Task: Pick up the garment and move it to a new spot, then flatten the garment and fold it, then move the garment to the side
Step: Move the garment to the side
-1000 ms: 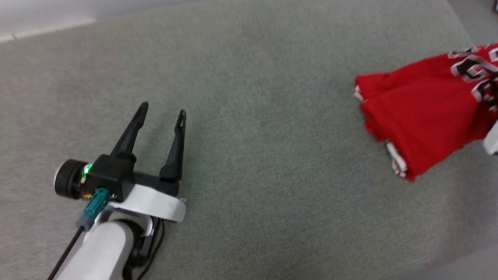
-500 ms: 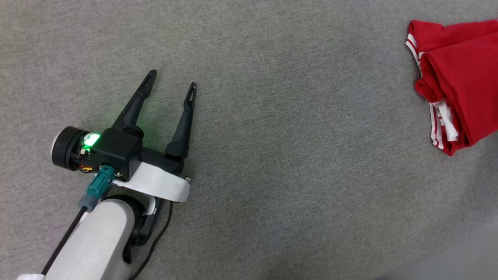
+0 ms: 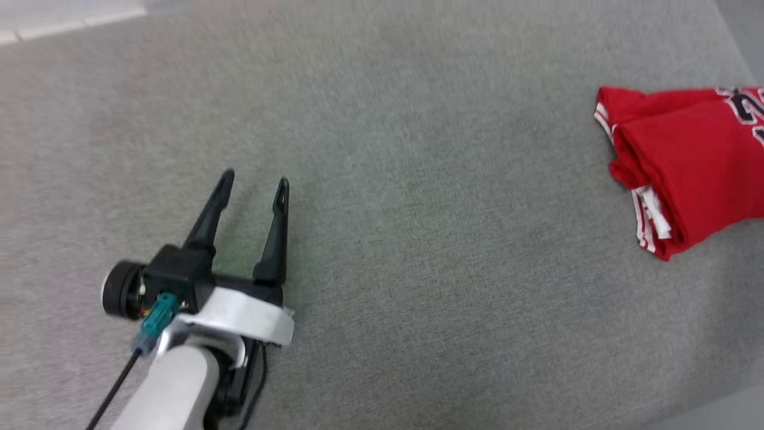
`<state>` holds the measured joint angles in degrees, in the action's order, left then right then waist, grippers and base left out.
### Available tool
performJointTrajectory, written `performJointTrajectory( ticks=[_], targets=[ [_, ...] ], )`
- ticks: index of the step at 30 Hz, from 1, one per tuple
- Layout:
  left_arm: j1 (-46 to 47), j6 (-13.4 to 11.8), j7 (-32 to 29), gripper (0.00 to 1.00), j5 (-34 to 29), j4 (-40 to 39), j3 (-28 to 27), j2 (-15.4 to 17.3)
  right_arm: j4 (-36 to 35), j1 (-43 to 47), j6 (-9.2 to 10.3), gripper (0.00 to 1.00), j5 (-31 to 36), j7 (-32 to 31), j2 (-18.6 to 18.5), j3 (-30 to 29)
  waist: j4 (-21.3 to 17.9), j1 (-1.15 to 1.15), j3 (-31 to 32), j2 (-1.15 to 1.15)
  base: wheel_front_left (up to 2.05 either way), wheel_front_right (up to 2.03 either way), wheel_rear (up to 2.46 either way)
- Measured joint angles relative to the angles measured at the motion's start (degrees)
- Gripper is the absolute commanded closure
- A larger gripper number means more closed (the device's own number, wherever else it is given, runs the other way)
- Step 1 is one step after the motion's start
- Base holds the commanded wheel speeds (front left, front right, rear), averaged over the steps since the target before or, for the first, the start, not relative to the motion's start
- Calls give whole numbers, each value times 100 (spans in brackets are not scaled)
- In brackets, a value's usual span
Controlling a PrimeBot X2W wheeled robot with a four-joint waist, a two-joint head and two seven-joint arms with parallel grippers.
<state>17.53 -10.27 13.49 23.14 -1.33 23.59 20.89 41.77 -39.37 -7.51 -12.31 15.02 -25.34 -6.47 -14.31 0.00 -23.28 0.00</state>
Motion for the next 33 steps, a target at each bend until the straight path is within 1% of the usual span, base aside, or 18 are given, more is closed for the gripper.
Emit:
performJointTrajectory(
  ticks=[5,9,12,15,22,27,30,33],
  targets=[
    [-452,-137,105,0,124,127,-178,-164,-788,850,0,0,-163,-24,237,281,187,-1,594,0,0,0,0],
    [-757,-190,134,0,185,190,-358,-214,-1388,1391,-1,0,-229,-274,480,519,407,0,1003,0,0,0,0],
    [-988,-236,142,0,201,241,-515,-253,-1785,1722,0,0,-266,-481,631,592,604,-1,1266,0,0,0,0],
    [-1235,-287,142,0,182,247,-689,-282,-2150,2038,0,0,-266,-659,862,651,805,-1,1508,0,0,0,0],
    [-1730,-285,151,0,111,297,-950,-216,-2967,2808,0,0,-185,-905,1404,636,1194,-1,1987,0,0,0,0],
    [-2025,-257,151,0,71,336,-972,-202,-3550,3480,0,0,-13,-1106,1712,593,1303,-1,2297,0,0,0,0],
    [-2169,-237,151,0,55,366,-917,-205,-3879,3805,0,0,59,-1287,1819,525,1294,-2,2418,0,0,0,0],
    [-2193,-234,151,0,57,421,-889,-219,-4145,4030,0,0,155,-1452,1835,557,1265,-2,2488,0,0,0,0]
  ],
)
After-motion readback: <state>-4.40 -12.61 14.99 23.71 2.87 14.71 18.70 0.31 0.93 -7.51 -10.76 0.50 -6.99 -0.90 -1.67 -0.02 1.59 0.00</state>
